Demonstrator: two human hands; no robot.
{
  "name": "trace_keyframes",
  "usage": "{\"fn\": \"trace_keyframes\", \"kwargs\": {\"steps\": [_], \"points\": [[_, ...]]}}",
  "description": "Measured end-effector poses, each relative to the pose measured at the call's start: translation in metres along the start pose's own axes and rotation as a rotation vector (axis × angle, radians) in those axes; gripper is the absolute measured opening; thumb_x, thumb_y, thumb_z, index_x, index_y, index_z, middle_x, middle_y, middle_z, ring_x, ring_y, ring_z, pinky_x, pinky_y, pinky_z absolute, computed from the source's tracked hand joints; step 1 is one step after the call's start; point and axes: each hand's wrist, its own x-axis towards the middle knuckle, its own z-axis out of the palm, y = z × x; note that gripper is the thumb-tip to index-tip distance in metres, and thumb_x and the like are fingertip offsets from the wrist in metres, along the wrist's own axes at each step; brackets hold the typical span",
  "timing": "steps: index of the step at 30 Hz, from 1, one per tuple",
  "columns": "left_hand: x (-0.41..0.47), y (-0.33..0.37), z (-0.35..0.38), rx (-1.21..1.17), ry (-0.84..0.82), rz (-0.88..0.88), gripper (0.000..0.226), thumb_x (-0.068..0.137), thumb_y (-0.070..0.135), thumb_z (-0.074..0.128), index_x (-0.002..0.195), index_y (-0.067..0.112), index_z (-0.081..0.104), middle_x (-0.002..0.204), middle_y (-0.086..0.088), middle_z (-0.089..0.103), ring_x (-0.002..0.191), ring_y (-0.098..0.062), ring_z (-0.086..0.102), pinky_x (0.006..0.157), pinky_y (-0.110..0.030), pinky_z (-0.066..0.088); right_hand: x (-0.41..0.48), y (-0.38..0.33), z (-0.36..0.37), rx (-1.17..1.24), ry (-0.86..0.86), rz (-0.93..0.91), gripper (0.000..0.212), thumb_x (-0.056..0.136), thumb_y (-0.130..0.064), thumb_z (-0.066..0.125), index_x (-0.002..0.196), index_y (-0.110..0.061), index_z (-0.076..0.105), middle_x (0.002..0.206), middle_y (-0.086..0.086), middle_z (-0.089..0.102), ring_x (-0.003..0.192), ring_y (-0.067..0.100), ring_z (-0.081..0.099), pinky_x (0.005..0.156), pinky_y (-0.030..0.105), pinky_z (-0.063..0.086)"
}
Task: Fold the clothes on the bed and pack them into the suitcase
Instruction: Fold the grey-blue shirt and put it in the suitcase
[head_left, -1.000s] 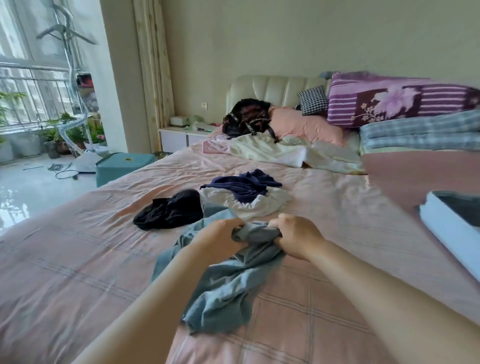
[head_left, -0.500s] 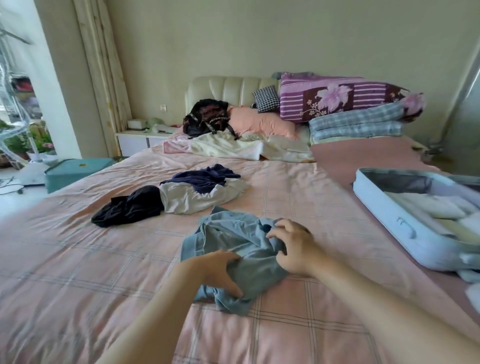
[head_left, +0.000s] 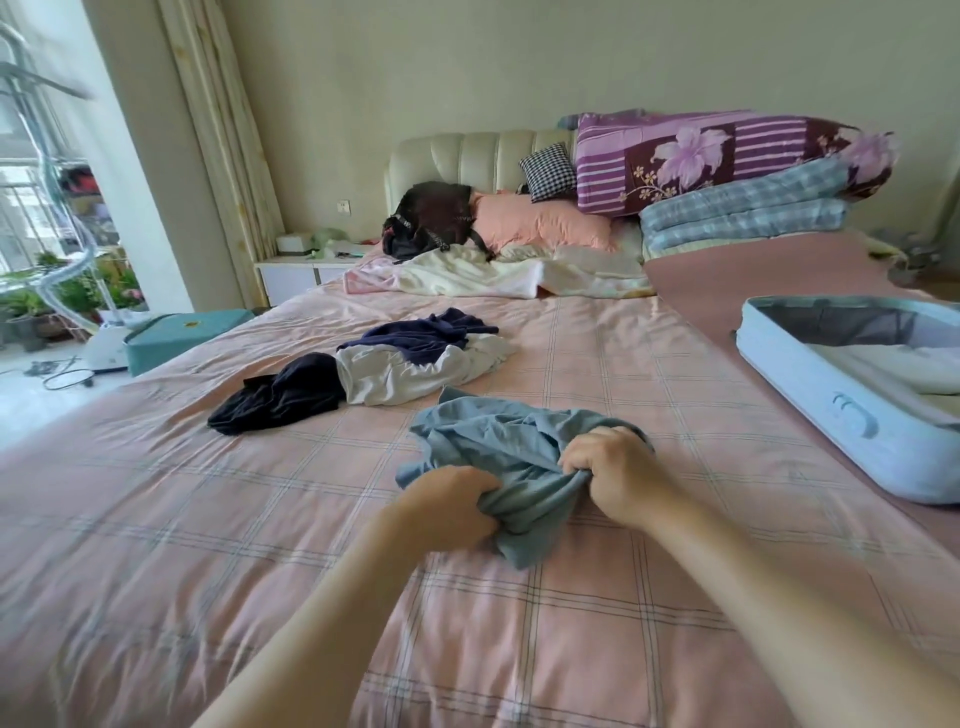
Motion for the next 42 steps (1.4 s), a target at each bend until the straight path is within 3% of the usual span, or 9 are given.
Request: {"fn": "trace_keyframes", "kwargs": {"steps": [7, 11, 15, 19, 25, 29, 33, 37, 42], "points": [[-0.014, 0.046, -0.004, -0.523, -0.643, -0.119, 0.044, 0.092, 0.056, 0.058, 0.104, 0.016, 0.071, 0.094, 0.0, 0.072, 0.081, -0.019, 0.067, 0.079, -0.032, 0.057, -0.024, -0.001, -0.046, 0.523, -0.5, 0.413, 0.042, 0.078, 0.001, 0.043, 0.069, -0.02, 0.078, 0.073, -0.003, 0.075, 0.074, 0.014, 0.067, 0.07, 0.024, 0.051], [0.019, 0.032, -0.014, -0.616, -0.189, -0.094, 0.02, 0.099, 0.026, 0.057, 0.115, 0.017, 0.066, 0.098, 0.001, 0.076, 0.082, -0.021, 0.074, 0.067, -0.031, 0.059, -0.016, 0.007, -0.036, 0.248, -0.042, 0.443, 0.023, 0.091, -0.022, 0.053, 0.083, -0.034, 0.071, 0.092, -0.014, 0.071, 0.085, 0.01, 0.067, 0.077, 0.028, 0.052], [0.046, 0.017, -0.007, -0.173, 0.0, -0.102, 0.04, 0.082, 0.045, 0.074, 0.117, 0.034, 0.06, 0.116, 0.013, 0.06, 0.102, -0.011, 0.059, 0.088, -0.032, 0.052, 0.002, 0.006, -0.018, 0.108, -0.093, 0.427, 0.04, 0.086, -0.057, 0.064, 0.121, -0.039, 0.066, 0.127, -0.018, 0.055, 0.114, 0.009, 0.057, 0.09, 0.028, 0.045], [0.052, 0.015, 0.005, -0.171, -0.038, -0.081, 0.028, 0.086, 0.032, 0.073, 0.113, 0.027, 0.065, 0.109, 0.003, 0.063, 0.09, -0.013, 0.057, 0.074, -0.024, 0.044, 0.017, 0.005, -0.006, -0.007, -0.152, 0.444, 0.022, 0.083, -0.053, 0.07, 0.086, -0.032, 0.077, 0.106, -0.012, 0.06, 0.09, 0.012, 0.059, 0.074, 0.026, 0.042], [0.035, -0.015, -0.025, -0.113, 0.149, -0.17, 0.019, 0.096, 0.023, 0.059, 0.109, 0.021, 0.072, 0.108, -0.002, 0.068, 0.095, -0.019, 0.058, 0.079, -0.025, 0.041, 0.036, 0.003, -0.01, 0.178, 0.316, 0.642, 0.044, 0.092, -0.032, 0.062, 0.053, -0.015, 0.05, 0.049, -0.005, 0.05, 0.048, 0.017, 0.048, 0.045, 0.027, 0.034], [0.016, -0.066, -0.036, 0.195, 0.059, -0.448, 0.028, 0.097, 0.021, 0.051, 0.114, 0.01, 0.069, 0.119, -0.01, 0.066, 0.108, -0.029, 0.06, 0.089, -0.033, 0.047, 0.05, -0.01, -0.004, 0.771, 0.292, 0.616, 0.013, 0.097, -0.02, 0.059, 0.1, -0.018, 0.071, 0.097, 0.0, 0.076, 0.094, 0.019, 0.072, 0.084, 0.035, 0.057], [-0.001, -0.087, -0.022, 0.341, 0.043, -0.582, 0.026, 0.094, 0.012, 0.048, 0.115, 0.008, 0.063, 0.12, -0.011, 0.063, 0.109, -0.029, 0.061, 0.091, -0.036, 0.053, 0.049, -0.041, 0.007, 0.873, -0.173, 0.262, 0.076, 0.093, 0.008, 0.056, 0.157, -0.024, 0.028, 0.152, -0.005, 0.04, 0.143, 0.012, 0.035, 0.104, 0.022, 0.043], [-0.009, -0.045, -0.012, 0.011, 0.401, -0.252, 0.018, 0.092, 0.01, 0.053, 0.096, 0.026, 0.058, 0.105, 0.0, 0.059, 0.096, -0.024, 0.058, 0.082, -0.036, 0.052, 0.036, -0.054, -0.001, 0.399, -0.244, 0.235, 0.037, 0.09, -0.018, 0.068, 0.119, -0.041, 0.067, 0.128, -0.021, 0.061, 0.12, 0.015, 0.061, 0.105, 0.04, 0.043], [-0.036, -0.005, -0.01, -0.067, 0.005, 0.028, 0.016, 0.081, 0.04, 0.067, 0.076, 0.028, 0.058, 0.073, 0.012, 0.06, 0.065, -0.003, 0.053, 0.061, -0.023, 0.043, 0.0, -0.062, -0.025, 0.462, -0.312, 0.168, 0.01, 0.08, -0.026, 0.078, 0.076, -0.028, 0.07, 0.071, -0.014, 0.065, 0.064, -0.003, 0.056, 0.069, 0.026, 0.047]]}}
